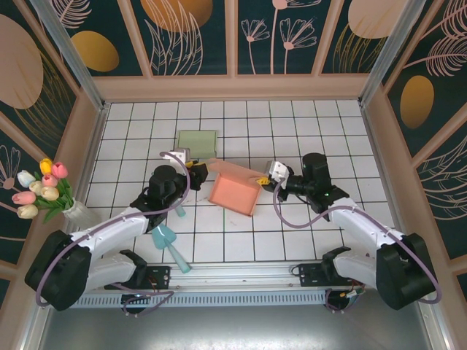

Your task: Fold the paper box

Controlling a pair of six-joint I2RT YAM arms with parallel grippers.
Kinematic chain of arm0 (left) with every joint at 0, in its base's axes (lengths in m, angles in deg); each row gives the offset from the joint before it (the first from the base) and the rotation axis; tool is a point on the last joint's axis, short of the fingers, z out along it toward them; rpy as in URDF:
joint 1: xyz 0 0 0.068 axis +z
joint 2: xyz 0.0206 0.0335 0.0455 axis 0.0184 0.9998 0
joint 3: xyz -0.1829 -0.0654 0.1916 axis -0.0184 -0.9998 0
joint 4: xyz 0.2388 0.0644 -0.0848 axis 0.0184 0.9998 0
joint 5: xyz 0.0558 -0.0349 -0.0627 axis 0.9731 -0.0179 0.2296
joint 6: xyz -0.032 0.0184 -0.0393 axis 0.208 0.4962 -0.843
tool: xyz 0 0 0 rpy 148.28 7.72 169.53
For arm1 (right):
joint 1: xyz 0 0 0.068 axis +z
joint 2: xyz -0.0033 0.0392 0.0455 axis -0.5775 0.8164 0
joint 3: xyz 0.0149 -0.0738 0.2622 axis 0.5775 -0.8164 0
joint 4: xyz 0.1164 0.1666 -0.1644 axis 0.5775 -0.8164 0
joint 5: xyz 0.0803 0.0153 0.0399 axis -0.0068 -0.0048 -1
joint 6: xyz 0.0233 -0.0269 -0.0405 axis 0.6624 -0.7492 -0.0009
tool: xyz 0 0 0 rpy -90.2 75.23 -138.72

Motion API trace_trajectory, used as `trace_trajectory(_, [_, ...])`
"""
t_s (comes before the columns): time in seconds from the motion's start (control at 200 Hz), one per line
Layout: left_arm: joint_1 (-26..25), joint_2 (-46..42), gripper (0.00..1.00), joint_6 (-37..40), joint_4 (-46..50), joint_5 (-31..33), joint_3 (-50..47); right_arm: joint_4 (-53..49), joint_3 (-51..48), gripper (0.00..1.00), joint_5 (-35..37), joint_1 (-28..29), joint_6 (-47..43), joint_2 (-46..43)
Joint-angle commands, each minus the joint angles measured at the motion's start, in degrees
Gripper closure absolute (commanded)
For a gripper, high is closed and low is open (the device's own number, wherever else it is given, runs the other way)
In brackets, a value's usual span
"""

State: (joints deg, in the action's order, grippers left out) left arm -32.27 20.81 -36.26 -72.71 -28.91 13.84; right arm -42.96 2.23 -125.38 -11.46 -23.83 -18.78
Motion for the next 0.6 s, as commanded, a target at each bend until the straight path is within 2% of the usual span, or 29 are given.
trace_trajectory(0.0, [0.04, 2.79, 0.62, -2.32, -3.53, -5.39, 0.82, 2.95, -1.13, 1.0, 1.88, 1.34, -1.43, 0.83])
trace_trajectory(0.18, [-2.06, 7.11, 0.63, -5.7, -6.35, -8.96, 0.63, 4.06, -1.88, 1.0, 6.52, 2.85, -1.69, 1.56])
trace_trajectory(0.36, [-6.75, 9.17, 0.64, -6.17, -6.46, -6.81, 2.06, 5.87, -3.78, 1.0, 10.36, 4.8, -2.94, 1.04])
trace_trajectory(0.5, [-7.18, 11.38, 0.64, -5.96, -4.71, -3.83, 2.85, 4.21, -4.96, 1.0, 13.44, 8.62, -9.84, 1.81])
trace_trajectory(0.596, [-7.17, 12.61, 0.65, -5.81, -4.8, -3.37, 1.99, 3.18, -4.58, 1.0, 13.94, 9.25, -10.86, 2.8])
